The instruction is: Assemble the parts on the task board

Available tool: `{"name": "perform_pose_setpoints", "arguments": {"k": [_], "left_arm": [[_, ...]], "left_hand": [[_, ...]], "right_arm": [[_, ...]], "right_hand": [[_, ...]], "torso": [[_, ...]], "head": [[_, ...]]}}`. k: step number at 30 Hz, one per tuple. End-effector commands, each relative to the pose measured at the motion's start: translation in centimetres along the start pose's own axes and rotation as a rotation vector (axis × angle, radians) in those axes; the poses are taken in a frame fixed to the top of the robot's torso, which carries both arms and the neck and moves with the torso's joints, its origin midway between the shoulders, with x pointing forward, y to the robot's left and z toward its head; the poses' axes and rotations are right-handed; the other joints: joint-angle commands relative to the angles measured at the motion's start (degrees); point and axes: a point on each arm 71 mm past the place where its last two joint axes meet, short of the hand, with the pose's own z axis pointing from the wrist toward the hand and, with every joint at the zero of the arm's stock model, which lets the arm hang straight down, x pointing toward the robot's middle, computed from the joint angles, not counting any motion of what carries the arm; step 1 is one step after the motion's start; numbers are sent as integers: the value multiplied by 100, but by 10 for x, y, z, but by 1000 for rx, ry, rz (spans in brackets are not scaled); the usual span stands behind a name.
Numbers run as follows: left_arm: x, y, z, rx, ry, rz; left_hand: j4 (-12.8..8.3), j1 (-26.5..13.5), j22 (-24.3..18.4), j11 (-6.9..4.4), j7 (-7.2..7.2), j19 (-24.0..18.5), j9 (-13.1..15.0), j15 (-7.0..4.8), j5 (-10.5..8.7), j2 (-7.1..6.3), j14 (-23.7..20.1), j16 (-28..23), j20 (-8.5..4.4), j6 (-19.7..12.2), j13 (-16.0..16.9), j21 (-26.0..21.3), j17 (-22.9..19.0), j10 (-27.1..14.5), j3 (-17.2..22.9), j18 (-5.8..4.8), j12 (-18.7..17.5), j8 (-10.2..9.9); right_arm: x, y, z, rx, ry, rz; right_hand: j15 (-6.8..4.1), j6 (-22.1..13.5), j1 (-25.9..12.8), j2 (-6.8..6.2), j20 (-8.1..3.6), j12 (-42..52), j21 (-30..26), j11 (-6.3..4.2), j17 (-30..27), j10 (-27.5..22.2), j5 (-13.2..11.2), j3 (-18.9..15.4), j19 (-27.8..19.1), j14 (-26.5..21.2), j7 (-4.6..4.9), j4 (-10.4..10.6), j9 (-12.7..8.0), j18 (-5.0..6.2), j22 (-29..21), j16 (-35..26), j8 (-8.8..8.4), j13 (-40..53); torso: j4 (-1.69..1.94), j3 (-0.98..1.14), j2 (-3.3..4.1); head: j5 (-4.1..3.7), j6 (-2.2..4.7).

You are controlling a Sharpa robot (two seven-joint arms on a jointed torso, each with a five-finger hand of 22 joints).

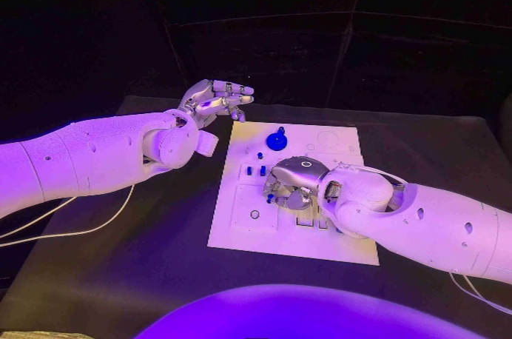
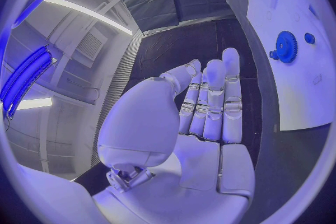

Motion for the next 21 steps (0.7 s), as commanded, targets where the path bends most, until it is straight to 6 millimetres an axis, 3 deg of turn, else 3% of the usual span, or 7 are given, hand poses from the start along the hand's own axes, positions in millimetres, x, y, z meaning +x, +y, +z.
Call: {"name": "perform_pose_setpoints", "arguments": {"k": [1,8,15,21], "left_arm": [[1,-1,1,4,10,-8],[1,-1,0,3,10,-8],[0,-1,0,3,9,-8],[0,-1,1,2,8,-7]], "left_hand": [[-24,-48,-5,11,7,-26,-5,-19,23,-2,-38,-26,-18,-24,-6,-28,-5,-41,9,31,29,20],[-24,-48,-5,11,7,-26,-5,-19,23,-2,-38,-26,-18,-24,-6,-28,-5,-41,9,31,29,20],[-24,-48,-5,11,7,-26,-5,-19,23,-2,-38,-26,-18,-24,-6,-28,-5,-41,9,31,29,20],[-24,-48,-5,11,7,-26,-5,-19,23,-2,-38,-26,-18,-24,-6,-28,-5,-41,9,31,29,20]], "right_arm": [[1,1,1,0,11,-17],[3,2,2,5,31,-24],[3,1,3,11,25,-26],[-1,0,2,9,-24,-21]], "right_hand": [[-7,44,-57,-18,-21,-24,19,-2,6,40,-8,18,8,144,14,-29,8,-97,10,31,19,4],[-5,28,-119,-44,-19,-33,20,1,-8,26,-3,-5,-5,140,16,-35,4,-95,5,33,10,2],[82,-280,-561,-293,45,-194,13,106,-7,-307,108,-293,-62,126,100,96,-30,-94,-16,78,-22,-25],[139,-418,-621,-330,103,-213,-11,182,-18,-587,116,-432,-105,112,163,94,-24,-83,-61,102,-12,-22]], "torso": [[-2,2,3],[2,0,0],[2,-2,0],[0,2,-2]], "head": [[-2,-4],[-4,-3],[-4,-11],[-9,-13]]}}
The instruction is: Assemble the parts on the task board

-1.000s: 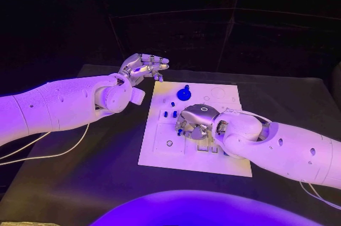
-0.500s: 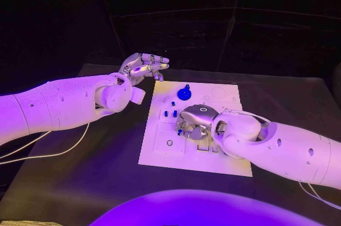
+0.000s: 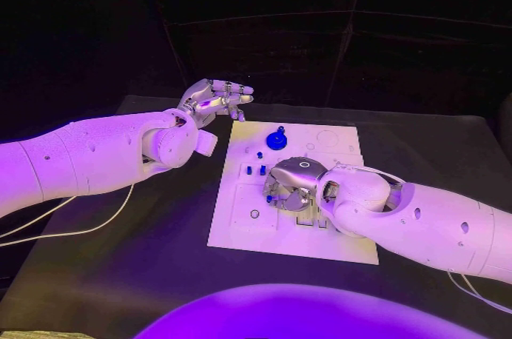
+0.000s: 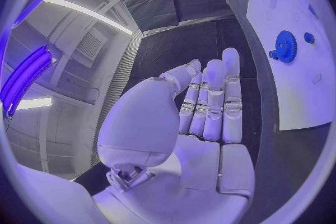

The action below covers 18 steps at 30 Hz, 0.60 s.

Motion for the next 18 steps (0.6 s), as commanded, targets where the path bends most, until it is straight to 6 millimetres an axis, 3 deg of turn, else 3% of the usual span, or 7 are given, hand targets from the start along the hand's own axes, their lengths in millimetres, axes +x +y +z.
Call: {"name": "perform_pose_setpoints", "arguments": {"k": [1,7,12,16,18], "left_arm": [[0,-1,1,5,8,-7],[0,-1,1,4,9,-8],[-1,-1,0,3,8,-7],[-1,-1,0,2,8,-7],[-1,-1,0,1,8,-8]], "left_hand": [[-24,-48,-6,11,7,-26,-6,-19,23,-2,-38,-26,-18,-24,-7,-28,-6,-41,9,31,29,20],[-24,-48,-6,11,7,-26,-6,-19,23,-2,-38,-26,-18,-24,-7,-28,-6,-41,9,31,29,20],[-24,-48,-6,11,7,-26,-6,-19,23,-2,-38,-26,-18,-24,-7,-28,-6,-41,9,31,29,20],[-24,-48,-6,11,7,-26,-6,-19,23,-2,-38,-26,-18,-24,-7,-28,-6,-41,9,31,29,20],[-26,-49,-9,12,8,-29,-7,-17,24,3,-41,-28,-16,-28,-9,-32,-11,-46,12,31,31,23]], "right_arm": [[-4,0,0,-3,-49,-4],[-9,1,-5,-15,-110,11],[-12,-4,-21,-7,-142,56],[-18,-14,-41,31,-144,90],[-26,-22,-48,62,-147,109]], "right_hand": [[60,-66,-64,15,29,-20,-17,27,-10,-109,32,-53,-30,108,15,-6,1,-80,-27,43,-23,-4],[81,-161,-61,24,54,4,-20,54,-31,-216,51,-115,-44,98,44,-23,-3,-76,-35,47,-28,1],[86,-164,-57,44,60,26,-13,58,-59,-215,71,-126,-42,90,52,-24,2,-76,-27,33,-20,7],[86,-167,-46,50,63,47,-19,56,-83,-206,86,-134,-48,82,48,-33,4,-73,-40,20,-17,12],[86,-182,-45,41,66,51,-25,54,-90,-220,89,-148,-53,78,39,-39,3,-71,-50,17,-20,11]], "torso": [[0,2,-1],[-4,3,1],[-10,3,-14],[-13,-9,-20],[-9,-2,-13]], "head": [[-4,2],[-14,11],[-38,33],[-114,85],[-144,104]]}}
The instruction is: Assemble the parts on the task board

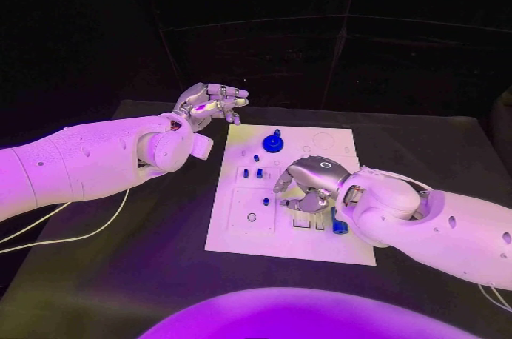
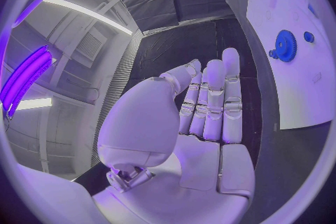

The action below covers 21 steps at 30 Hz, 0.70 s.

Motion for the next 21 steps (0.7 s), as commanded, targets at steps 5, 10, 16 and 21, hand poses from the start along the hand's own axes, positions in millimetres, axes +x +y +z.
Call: {"name": "perform_pose_setpoints", "arguments": {"k": [5,10,16,21], "left_arm": [[0,-1,0,3,13,-9],[1,-1,0,3,16,-11],[1,-1,1,1,19,-12],[1,-1,1,1,20,-13]], "left_hand": [[-27,-50,-12,13,9,-31,-8,-16,25,6,-44,-29,-15,-31,-12,-34,-16,-49,14,31,33,25],[-28,-50,-13,13,8,-31,-8,-16,25,8,-45,-30,-15,-30,-12,-35,-18,-48,15,31,35,28],[-28,-50,-13,13,8,-31,-8,-16,25,8,-45,-30,-15,-30,-12,-35,-18,-48,15,31,35,28],[-28,-50,-13,13,8,-31,-8,-16,25,8,-45,-30,-15,-30,-12,-35,-18,-48,15,31,35,28]], "right_arm": [[-37,-33,-20,119,-59,54],[-50,-54,-30,179,-59,26],[-52,-65,-33,210,-38,-8],[-49,-67,-32,216,6,-24]], "right_hand": [[81,-332,8,-3,78,-62,-43,74,-122,-555,31,-219,-34,35,6,-61,-10,-69,-43,-61,-28,-20],[89,-518,38,13,103,-5,-29,68,-129,-744,36,-423,-29,40,-27,-106,-6,-66,-31,-32,-31,-4],[84,-581,50,31,102,38,-38,56,-159,-771,31,-526,-38,34,-62,-117,-3,-62,-48,-37,-28,2],[77,-571,75,66,98,89,-53,44,-192,-751,29,-586,-51,27,-80,-128,7,-57,-72,-49,-12,9]], "torso": [[-3,-1,5],[1,0,8],[15,2,17],[20,4,20]], "head": [[-140,97],[-183,139],[-207,152],[-218,152]]}}
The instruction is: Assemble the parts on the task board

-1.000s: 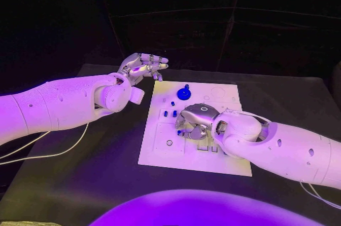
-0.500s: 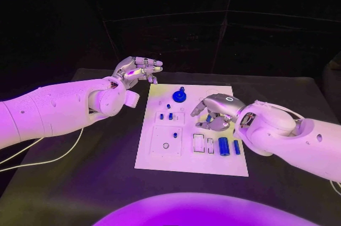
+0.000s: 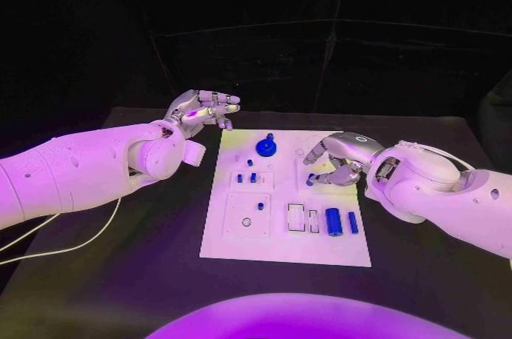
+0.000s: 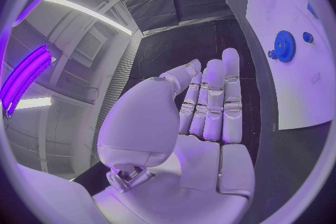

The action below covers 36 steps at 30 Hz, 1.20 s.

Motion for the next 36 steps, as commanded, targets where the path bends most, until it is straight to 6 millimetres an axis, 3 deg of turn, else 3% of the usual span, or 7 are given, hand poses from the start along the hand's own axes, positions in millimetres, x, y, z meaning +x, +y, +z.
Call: {"name": "perform_pose_setpoints", "arguments": {"k": [1,16,24,34,36], "left_arm": [[1,-1,1,4,13,-9],[1,-1,1,2,15,-10],[2,-1,1,2,17,-11],[2,-1,1,2,18,-11],[2,-1,1,2,17,-11]], "left_hand": [[-28,-50,-6,-8,9,-31,-8,5,25,8,-24,-30,-15,-30,-6,-35,-7,-27,15,31,35,28],[-28,-50,-6,-8,9,-31,-8,5,25,8,-24,-30,-15,-30,-6,-35,-7,-27,15,31,35,28],[-30,-52,-10,-10,7,-35,-6,6,24,15,-28,-32,-13,-24,-6,-39,-13,-19,16,31,46,38],[-30,-52,-10,-10,7,-35,-6,6,24,15,-28,-32,-13,-24,-6,-39,-13,-19,16,31,46,38],[-30,-52,-10,-10,7,-35,-6,6,24,15,-28,-32,-13,-24,-6,-39,-13,-19,16,31,46,38]], "right_arm": [[3,0,2,8,57,-24],[12,-3,11,28,150,-80],[13,-1,14,21,153,-91],[13,-1,19,30,132,-96],[12,-2,20,35,116,-96]], "right_hand": [[24,4,45,38,15,44,-17,2,-16,-7,32,-52,-14,35,-6,0,13,-56,-16,9,-7,9],[-47,239,170,269,-46,391,-2,-87,-46,495,32,-101,7,45,-39,-20,34,-59,3,43,34,4],[-89,474,265,392,-86,434,56,-137,-7,821,-96,121,54,66,-48,-28,51,-74,84,103,84,-8],[-127,695,261,444,-122,368,116,-184,10,1093,-192,343,100,84,-72,-1,57,-89,161,161,118,-10],[-150,781,299,502,-137,364,145,-206,38,1182,-302,431,119,91,-94,-12,66,-95,204,190,145,-3]], "torso": [[9,2,3],[-5,7,2],[-2,3,-4],[0,3,2],[-1,1,-1]], "head": [[-5,-1],[6,-45],[0,-53],[-10,-61],[-16,-65]]}}
